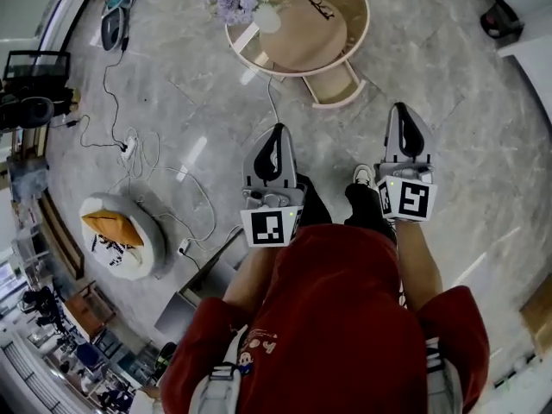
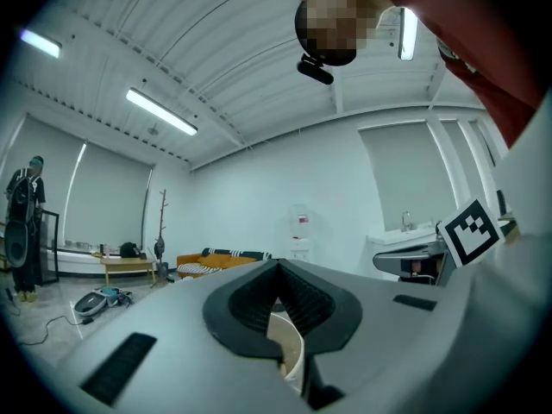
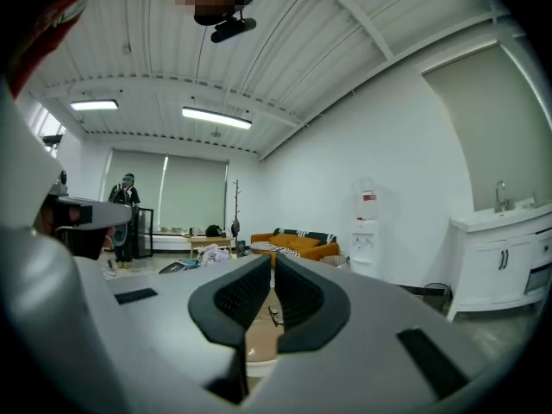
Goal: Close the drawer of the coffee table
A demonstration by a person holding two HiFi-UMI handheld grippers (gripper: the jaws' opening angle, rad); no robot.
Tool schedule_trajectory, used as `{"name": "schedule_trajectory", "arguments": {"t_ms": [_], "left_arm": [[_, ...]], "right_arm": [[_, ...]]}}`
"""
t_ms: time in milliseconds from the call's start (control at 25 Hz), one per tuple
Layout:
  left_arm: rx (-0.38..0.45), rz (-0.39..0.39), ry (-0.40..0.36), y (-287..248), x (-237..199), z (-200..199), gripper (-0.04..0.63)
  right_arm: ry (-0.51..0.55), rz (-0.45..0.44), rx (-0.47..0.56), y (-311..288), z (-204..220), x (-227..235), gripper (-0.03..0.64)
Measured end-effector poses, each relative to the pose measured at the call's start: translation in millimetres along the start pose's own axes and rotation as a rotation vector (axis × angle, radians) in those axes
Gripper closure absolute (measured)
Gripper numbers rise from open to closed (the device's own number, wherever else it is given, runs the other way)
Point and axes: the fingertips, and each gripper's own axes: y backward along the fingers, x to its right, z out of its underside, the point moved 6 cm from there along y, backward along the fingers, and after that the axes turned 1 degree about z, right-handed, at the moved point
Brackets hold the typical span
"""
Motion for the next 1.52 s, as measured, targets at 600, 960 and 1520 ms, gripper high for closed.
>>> {"name": "schedule_trajectory", "arguments": {"t_ms": [600, 960, 1520], "left_arm": [[-0.098, 0.237, 0.004, -45.6, -79.2, 180.1, 0.586], [-0.073, 0.267, 0.003, -40.9, -62.8, 387.5, 0.586], [0.05, 0.318, -0.017, -61.0, -63.2, 672.7, 0.586]], "right_arm": [[-0.046, 0.163, -0.17, -35.2, 158.7, -76.4, 0.586], [-0.009, 0.107, -0.238, -46.4, 384.9, -69.0, 0.586], [0.105, 0.023, -0.129, -94.5, 671.5, -43.0, 0.586]]}}
